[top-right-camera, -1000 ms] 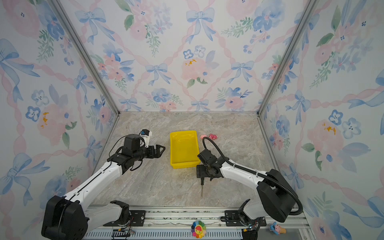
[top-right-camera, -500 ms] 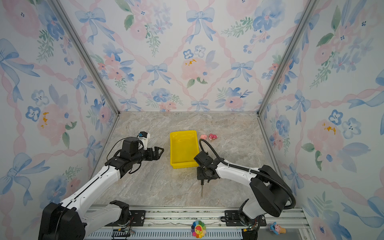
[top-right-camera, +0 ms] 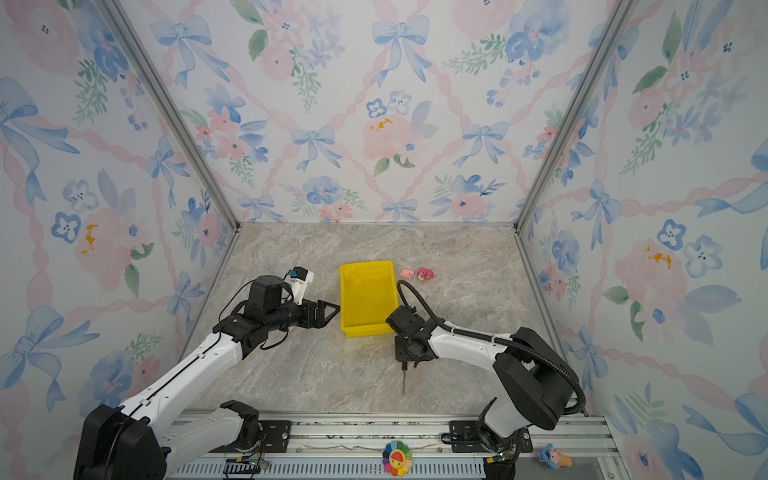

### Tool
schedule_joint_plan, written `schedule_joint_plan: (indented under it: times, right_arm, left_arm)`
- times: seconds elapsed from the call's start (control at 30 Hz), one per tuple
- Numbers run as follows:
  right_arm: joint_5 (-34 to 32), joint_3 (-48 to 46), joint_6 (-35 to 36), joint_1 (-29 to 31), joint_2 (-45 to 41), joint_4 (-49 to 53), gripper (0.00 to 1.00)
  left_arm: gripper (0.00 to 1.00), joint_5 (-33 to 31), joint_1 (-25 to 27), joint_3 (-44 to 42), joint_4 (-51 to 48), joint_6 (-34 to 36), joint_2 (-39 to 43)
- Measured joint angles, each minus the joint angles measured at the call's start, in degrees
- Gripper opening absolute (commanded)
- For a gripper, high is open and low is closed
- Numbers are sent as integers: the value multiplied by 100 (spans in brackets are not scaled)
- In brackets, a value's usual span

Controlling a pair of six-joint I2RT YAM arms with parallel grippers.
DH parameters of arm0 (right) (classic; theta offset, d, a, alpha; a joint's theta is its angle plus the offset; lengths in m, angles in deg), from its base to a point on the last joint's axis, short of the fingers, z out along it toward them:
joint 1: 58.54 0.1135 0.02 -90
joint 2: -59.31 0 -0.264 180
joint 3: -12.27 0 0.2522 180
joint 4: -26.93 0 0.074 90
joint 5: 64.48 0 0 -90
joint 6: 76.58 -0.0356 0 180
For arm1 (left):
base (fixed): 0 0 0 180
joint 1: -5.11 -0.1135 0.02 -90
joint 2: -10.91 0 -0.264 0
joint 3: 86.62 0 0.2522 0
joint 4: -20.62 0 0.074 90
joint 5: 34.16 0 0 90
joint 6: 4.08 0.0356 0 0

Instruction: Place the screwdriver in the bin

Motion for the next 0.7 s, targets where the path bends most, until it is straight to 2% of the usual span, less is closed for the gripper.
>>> schedule_joint_plan:
  times: [0.17, 0.4, 0.7]
  right_arm:
    - [-33, -24, -2, 4, 0, -48, 41]
    - [-96, -26, 22, 7, 22, -66, 33]
    - [-138, -26, 81, 7, 28, -63, 30]
  left_arm:
    - [98, 278, 518, -35, 4, -7, 308]
    - [98, 304, 1224, -227, -9, -11, 487]
    - [98, -90, 1554, -275, -20, -57, 487]
